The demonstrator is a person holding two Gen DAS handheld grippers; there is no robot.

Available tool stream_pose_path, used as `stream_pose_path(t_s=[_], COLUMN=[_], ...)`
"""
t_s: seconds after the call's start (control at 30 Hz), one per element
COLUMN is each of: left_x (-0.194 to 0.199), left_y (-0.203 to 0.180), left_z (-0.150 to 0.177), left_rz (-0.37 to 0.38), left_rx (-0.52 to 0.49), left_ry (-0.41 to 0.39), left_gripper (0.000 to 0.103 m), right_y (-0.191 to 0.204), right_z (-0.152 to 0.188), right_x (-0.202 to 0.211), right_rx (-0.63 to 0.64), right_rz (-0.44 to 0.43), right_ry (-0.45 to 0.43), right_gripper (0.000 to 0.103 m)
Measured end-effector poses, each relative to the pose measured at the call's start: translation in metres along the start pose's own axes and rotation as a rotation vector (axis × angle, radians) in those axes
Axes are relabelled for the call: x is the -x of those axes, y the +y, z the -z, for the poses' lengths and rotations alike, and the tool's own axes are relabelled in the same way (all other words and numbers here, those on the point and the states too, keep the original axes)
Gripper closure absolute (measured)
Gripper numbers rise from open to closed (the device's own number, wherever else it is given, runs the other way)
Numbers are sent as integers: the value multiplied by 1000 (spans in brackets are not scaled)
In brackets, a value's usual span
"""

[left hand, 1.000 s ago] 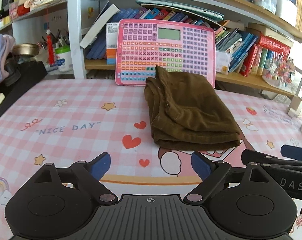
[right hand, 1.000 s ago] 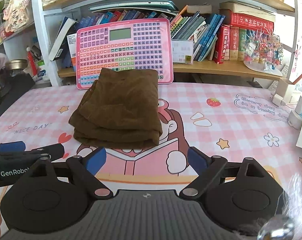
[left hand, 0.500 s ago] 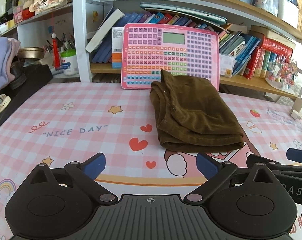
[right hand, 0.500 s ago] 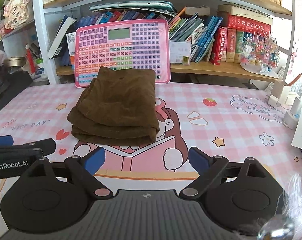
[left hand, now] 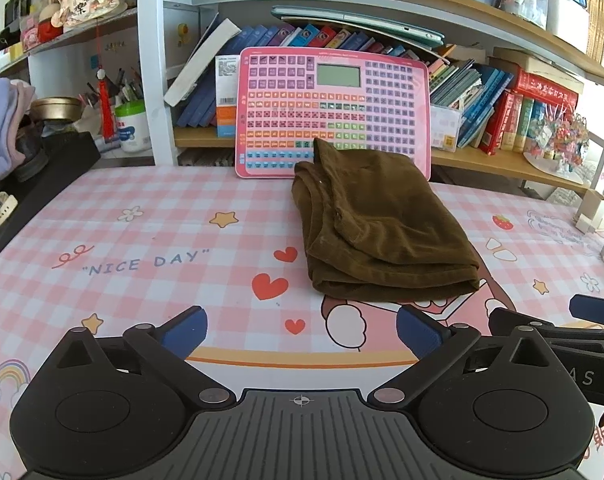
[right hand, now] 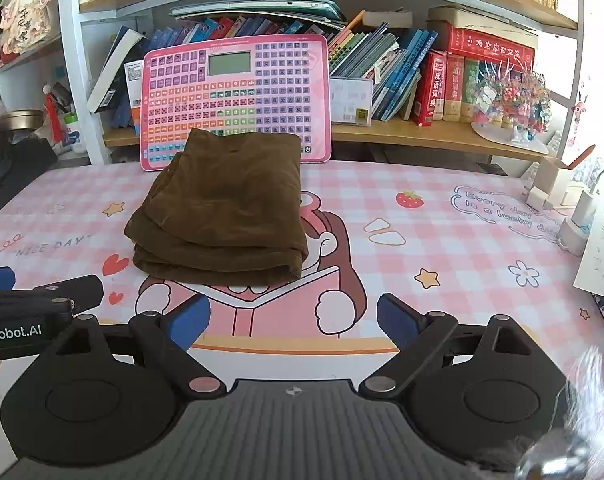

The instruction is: Fold clothes

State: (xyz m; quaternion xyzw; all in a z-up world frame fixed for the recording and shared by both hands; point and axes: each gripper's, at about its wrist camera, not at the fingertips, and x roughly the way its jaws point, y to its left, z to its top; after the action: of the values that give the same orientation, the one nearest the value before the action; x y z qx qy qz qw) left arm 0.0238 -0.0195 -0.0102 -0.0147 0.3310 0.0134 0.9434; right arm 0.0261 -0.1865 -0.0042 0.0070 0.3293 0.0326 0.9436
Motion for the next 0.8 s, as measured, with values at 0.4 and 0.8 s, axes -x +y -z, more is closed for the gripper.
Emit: stream_pose_path(t_s=[0.4,0.8], left_x=[0,1], left_y=[0,1], left_z=[0,-1], left_rz=[0,4], left_rx=[5,10], left_ry=[2,2], left_gripper=[1,1], right_y=[0,-1], right_z=[1,2], right_x=[0,0], right_rx=[2,8], right_rz=[0,0], right_ry=[5,10], right_gripper=[13,13])
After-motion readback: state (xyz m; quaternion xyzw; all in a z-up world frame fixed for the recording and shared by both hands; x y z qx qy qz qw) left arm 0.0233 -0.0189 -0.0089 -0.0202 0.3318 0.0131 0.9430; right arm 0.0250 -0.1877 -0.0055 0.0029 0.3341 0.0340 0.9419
